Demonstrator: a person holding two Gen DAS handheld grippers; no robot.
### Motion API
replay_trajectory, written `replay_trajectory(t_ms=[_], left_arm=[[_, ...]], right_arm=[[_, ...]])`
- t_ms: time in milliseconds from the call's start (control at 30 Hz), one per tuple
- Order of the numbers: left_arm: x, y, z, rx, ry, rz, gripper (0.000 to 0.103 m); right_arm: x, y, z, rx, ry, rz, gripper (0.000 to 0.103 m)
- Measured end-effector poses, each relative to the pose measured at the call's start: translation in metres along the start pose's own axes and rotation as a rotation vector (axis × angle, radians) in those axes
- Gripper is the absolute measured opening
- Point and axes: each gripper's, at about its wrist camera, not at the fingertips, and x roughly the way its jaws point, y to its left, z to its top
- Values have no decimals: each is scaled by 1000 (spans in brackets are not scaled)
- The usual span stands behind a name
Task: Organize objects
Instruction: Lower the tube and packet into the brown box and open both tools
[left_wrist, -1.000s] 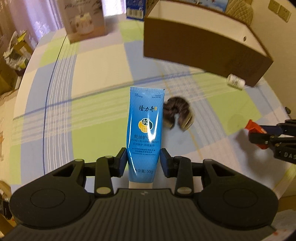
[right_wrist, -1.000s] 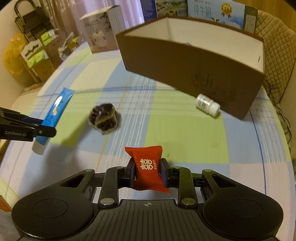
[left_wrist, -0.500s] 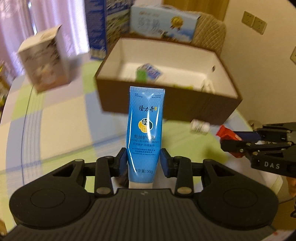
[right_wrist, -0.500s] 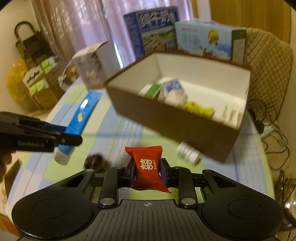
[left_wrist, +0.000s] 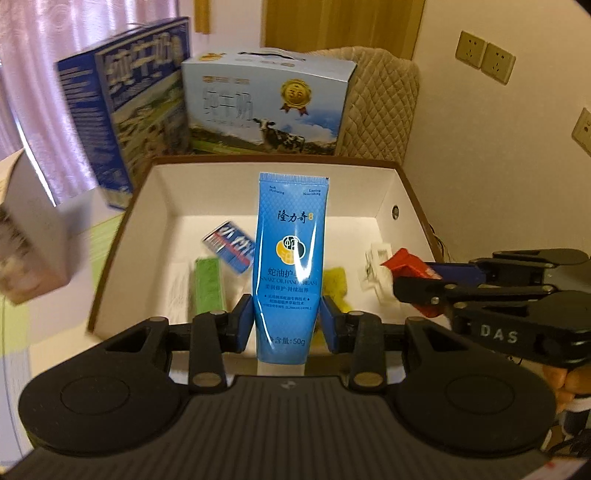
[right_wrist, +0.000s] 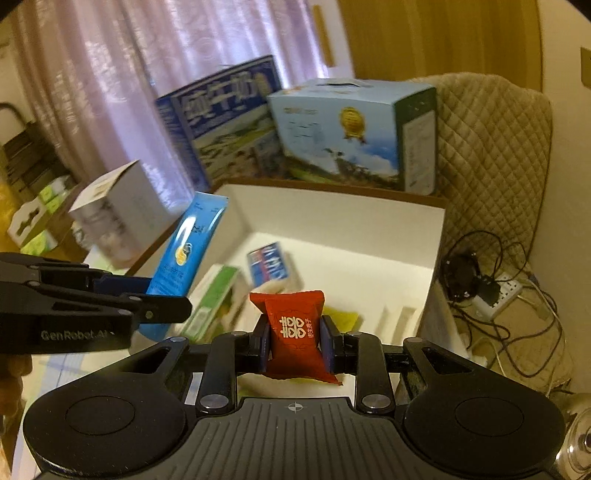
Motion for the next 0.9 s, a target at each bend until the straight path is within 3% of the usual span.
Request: replay_trajectory(t_ms=[233, 500, 833, 900], left_arm=[[60, -5, 37, 5, 61, -21, 33], [119, -7, 55, 13, 117, -28, 33], [163, 3, 69, -5, 148, -46, 33], [164, 4, 72, -3, 138, -41, 40]], right_arm=[[40, -36, 25, 83, 28, -35, 24], [76, -57, 40, 106, 45, -97, 24], [100, -63, 54, 78, 46, -141, 24], [102, -64, 57, 74, 46, -139, 24]])
